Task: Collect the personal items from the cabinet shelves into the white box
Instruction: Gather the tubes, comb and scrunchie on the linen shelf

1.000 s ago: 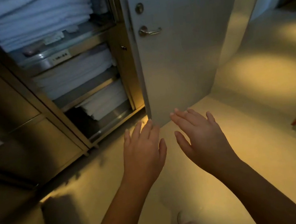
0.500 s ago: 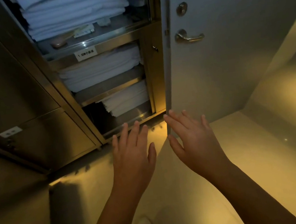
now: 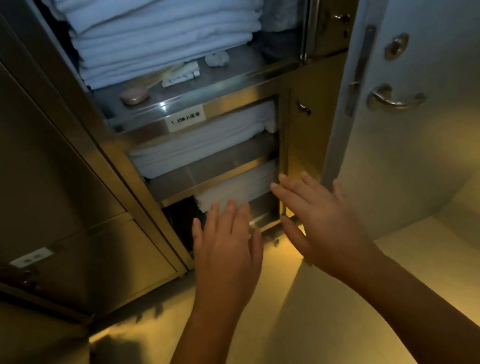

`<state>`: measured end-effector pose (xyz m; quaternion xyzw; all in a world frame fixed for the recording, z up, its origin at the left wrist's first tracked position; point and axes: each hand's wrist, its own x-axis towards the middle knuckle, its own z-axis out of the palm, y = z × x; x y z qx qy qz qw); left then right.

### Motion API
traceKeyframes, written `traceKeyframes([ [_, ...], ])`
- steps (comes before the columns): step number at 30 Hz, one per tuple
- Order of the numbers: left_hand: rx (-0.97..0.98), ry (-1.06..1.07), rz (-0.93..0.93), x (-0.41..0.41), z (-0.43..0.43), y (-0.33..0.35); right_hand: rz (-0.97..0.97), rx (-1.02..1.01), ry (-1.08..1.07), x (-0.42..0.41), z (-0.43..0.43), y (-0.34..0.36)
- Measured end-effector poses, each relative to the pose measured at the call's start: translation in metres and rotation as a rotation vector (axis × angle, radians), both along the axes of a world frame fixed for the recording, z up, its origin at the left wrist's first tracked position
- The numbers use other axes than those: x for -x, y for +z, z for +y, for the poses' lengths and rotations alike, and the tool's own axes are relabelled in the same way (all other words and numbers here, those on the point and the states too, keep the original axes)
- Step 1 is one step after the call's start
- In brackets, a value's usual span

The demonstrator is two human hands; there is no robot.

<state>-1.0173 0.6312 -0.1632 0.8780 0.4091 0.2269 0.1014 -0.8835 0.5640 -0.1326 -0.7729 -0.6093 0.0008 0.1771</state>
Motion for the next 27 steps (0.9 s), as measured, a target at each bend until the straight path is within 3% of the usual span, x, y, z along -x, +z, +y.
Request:
traceKeyframes([
  [6, -0.035, -0.016, 0.016, 0.007, 0.097, 0.016, 0.038, -0.088, 0.000, 0.009, 0.098, 0.008],
  [13, 0.004, -0.068, 0.019, -0.023, 0.162, 0.005, 0.032, 0.002, -0.023, -0.023, 0.164, -0.003],
  [27, -0.041, 0.003, 0.023, -0.168, 0.301, 0.020, 0.053, -0.066, 0.050, -0.168, 0.311, 0.010],
])
